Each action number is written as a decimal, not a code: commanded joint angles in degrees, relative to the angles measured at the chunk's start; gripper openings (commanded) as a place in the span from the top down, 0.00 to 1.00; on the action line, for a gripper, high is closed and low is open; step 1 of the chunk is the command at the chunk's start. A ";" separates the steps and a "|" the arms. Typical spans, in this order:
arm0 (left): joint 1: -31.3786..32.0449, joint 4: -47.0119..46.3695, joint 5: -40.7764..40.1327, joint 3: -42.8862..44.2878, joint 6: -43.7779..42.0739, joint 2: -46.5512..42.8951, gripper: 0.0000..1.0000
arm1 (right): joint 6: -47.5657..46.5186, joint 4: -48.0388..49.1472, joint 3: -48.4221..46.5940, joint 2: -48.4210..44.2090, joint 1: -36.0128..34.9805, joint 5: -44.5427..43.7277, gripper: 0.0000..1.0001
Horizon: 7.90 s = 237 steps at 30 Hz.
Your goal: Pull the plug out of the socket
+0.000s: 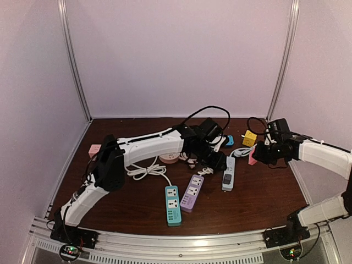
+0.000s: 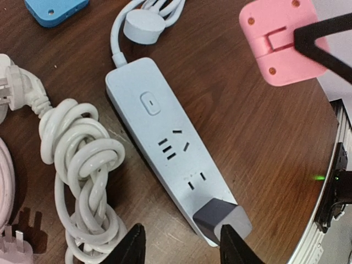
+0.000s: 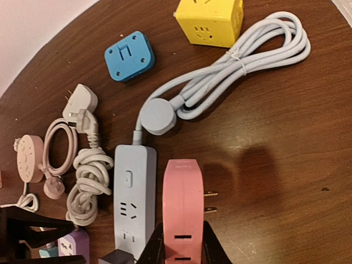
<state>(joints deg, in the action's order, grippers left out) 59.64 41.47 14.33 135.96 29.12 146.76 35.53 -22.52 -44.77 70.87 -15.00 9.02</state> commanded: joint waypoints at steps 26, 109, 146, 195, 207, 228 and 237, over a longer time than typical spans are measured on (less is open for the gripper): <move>-7.46 -13.88 -1.91 -31.77 0.84 -27.90 0.53 | -3.38 -15.46 -4.97 17.02 -7.81 -28.88 0.78; -0.87 2.29 -18.59 -13.43 -10.75 -13.82 0.50 | 9.61 32.07 1.07 18.87 -9.41 22.05 0.77; -0.76 7.76 -15.50 -1.05 -12.56 -2.12 0.79 | 20.66 48.31 0.83 35.03 -9.34 26.92 1.00; -3.73 0.13 -7.57 -0.67 -8.21 -8.63 1.00 | 17.67 49.78 14.46 37.67 -7.92 23.06 1.00; -1.63 0.98 -9.85 -1.31 -11.46 -8.84 1.00 | 16.14 47.77 14.08 37.08 -7.93 22.13 1.00; -1.50 0.53 -9.94 -0.89 -11.16 -9.87 1.00 | 14.37 45.46 14.07 36.10 -8.08 20.40 1.00; 0.25 1.73 -12.82 0.95 -14.65 -9.91 1.00 | 14.24 45.28 15.06 36.04 -8.10 19.81 1.00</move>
<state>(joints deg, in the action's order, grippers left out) 59.22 49.91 2.28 133.38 17.61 144.42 50.96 38.52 -33.61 103.74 -23.33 34.44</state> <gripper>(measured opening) 0.274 0.005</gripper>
